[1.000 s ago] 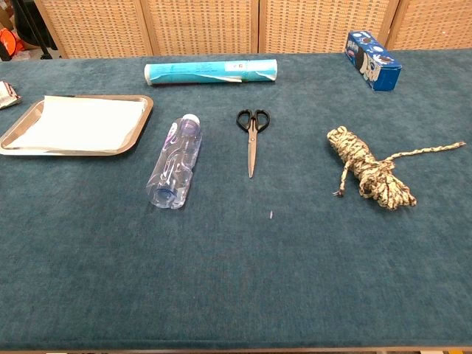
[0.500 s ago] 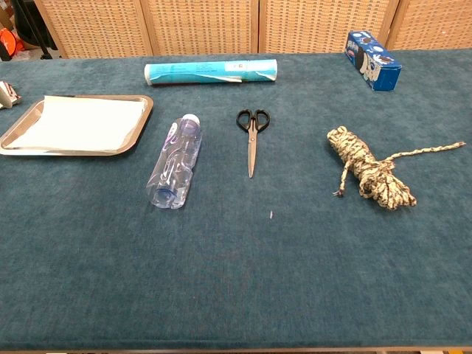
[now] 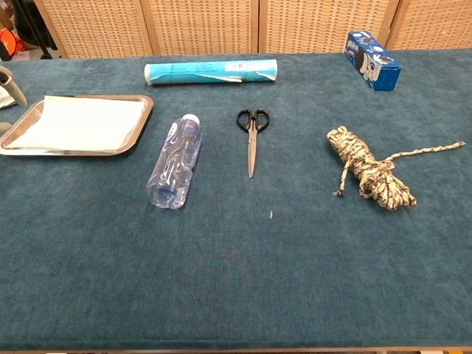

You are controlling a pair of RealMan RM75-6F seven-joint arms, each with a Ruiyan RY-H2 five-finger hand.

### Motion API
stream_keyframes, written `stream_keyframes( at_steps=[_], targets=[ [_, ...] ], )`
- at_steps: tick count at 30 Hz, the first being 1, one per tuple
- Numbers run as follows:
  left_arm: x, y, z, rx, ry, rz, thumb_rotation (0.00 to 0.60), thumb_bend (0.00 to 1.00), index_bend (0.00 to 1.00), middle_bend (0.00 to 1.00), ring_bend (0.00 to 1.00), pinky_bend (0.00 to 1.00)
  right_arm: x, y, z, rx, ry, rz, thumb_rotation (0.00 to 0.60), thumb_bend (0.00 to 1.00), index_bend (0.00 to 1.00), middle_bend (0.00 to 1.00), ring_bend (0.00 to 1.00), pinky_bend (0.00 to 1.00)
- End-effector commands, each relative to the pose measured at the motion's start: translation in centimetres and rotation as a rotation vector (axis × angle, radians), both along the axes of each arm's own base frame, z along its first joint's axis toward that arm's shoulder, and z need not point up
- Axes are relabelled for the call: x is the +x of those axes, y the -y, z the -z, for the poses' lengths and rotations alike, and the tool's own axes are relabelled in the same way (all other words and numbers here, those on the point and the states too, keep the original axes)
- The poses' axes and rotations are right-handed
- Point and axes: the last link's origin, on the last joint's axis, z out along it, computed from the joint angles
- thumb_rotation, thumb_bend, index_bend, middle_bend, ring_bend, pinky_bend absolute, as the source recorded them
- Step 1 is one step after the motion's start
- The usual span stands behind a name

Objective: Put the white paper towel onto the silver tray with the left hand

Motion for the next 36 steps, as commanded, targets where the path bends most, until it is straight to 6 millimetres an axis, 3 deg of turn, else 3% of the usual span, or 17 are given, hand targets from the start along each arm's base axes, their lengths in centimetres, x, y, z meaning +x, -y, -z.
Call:
stream_keyframes(
  at_steps=[1, 36],
  targets=[
    [0.1, -0.2, 0.3, -0.005, -0.003, 0.003, 0.6, 0.38, 0.33, 0.0, 0.0, 0.0, 0.0, 0.0, 0.0, -0.001, 0.0, -0.001, 0.6, 0.0, 0.09, 0.0, 0.0, 0.0],
    [-1.4, -2.4, 1.2, 0.014, -0.01, -0.022, 0.6, 0.38, 0.33, 0.0, 0.0, 0.0, 0.0, 0.0, 0.1, 0.008, -0.001, 0.001, 0.6, 0.0, 0.09, 0.0, 0.0, 0.0]
  ],
)
